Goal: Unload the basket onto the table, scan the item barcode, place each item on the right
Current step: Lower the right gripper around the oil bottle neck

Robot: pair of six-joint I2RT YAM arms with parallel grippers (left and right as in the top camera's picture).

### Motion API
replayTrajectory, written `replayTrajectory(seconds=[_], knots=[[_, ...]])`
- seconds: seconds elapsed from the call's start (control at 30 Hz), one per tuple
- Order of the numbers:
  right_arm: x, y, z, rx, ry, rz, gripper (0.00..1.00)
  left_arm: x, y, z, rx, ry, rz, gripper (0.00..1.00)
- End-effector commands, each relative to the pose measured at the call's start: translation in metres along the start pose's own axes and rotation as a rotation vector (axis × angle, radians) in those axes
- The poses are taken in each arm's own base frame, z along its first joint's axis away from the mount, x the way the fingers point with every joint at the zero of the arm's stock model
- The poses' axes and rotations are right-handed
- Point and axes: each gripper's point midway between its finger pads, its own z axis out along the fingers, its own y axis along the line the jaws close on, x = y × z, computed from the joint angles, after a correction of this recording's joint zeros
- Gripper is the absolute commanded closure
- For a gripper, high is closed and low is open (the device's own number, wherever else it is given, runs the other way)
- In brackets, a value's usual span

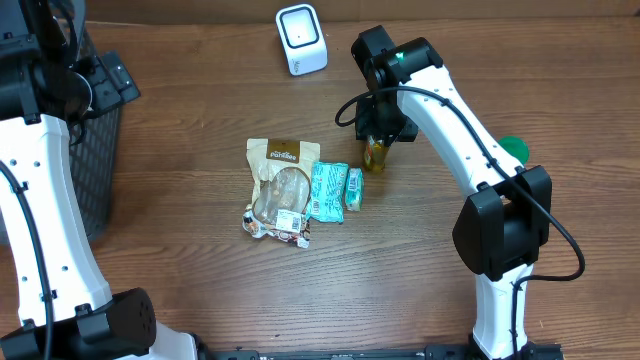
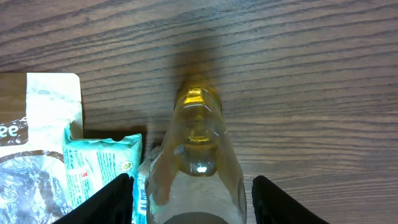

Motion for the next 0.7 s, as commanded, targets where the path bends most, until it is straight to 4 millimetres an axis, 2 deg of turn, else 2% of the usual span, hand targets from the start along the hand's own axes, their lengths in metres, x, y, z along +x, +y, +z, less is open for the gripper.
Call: replayTrajectory(seconds=[0.0, 0.37, 0.67], knots=[[0.002, 0.000, 0.006, 0.018, 0.013, 0.001, 0.41, -0.001, -0.002, 0.000, 0.006, -0.001, 0.004, 0.00], [0.009, -0.003, 0.006, 0.031, 0.040, 0.000, 0.41, -0.001, -0.002, 0.000, 0.006, -0.001, 0.004, 0.00], [-0.002, 0.002, 0.006, 0.010, -0.003, 0.002, 0.41, -0.001, -0.002, 0.000, 0.006, -0.001, 0.004, 0.00]])
